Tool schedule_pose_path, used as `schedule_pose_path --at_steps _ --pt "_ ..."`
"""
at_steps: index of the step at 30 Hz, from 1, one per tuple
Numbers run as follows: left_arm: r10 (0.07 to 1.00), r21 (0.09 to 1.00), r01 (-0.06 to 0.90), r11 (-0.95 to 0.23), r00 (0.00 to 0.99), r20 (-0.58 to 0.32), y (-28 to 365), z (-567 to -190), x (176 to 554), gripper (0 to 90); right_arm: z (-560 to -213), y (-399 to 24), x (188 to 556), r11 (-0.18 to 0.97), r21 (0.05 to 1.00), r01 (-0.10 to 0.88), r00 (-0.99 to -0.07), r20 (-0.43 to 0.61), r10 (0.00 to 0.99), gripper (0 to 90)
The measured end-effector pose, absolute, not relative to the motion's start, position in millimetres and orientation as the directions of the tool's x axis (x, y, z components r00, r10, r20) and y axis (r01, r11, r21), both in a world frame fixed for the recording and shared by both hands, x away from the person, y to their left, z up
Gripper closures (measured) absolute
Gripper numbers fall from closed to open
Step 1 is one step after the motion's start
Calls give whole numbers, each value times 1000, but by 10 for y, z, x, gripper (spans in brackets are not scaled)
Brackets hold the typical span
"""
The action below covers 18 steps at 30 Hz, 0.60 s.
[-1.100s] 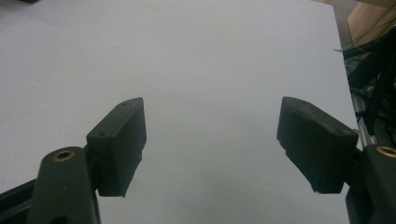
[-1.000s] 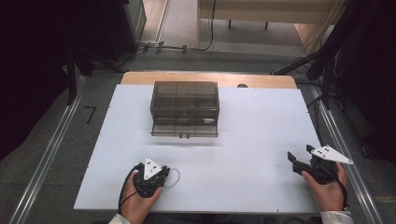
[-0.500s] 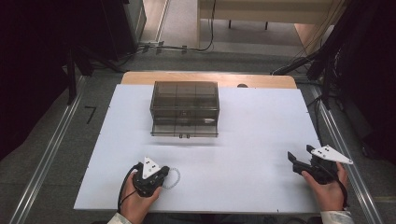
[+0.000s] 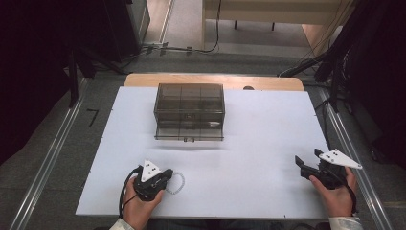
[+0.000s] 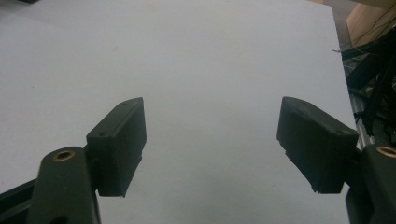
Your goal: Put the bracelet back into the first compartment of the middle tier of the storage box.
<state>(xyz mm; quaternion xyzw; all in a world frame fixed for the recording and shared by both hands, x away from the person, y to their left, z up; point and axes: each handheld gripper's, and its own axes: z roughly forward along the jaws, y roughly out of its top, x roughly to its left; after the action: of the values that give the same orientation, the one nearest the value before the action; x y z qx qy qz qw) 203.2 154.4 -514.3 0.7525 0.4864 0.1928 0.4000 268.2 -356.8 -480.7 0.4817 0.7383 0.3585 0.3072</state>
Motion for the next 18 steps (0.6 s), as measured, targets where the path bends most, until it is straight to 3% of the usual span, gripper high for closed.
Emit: schedule_pose_path --at_steps 18 --pt "888 860 492 -131 445 -119 1629 -5025 2007 881 -4811 -3560 2690 281 825 490 -349 -109 931 226"
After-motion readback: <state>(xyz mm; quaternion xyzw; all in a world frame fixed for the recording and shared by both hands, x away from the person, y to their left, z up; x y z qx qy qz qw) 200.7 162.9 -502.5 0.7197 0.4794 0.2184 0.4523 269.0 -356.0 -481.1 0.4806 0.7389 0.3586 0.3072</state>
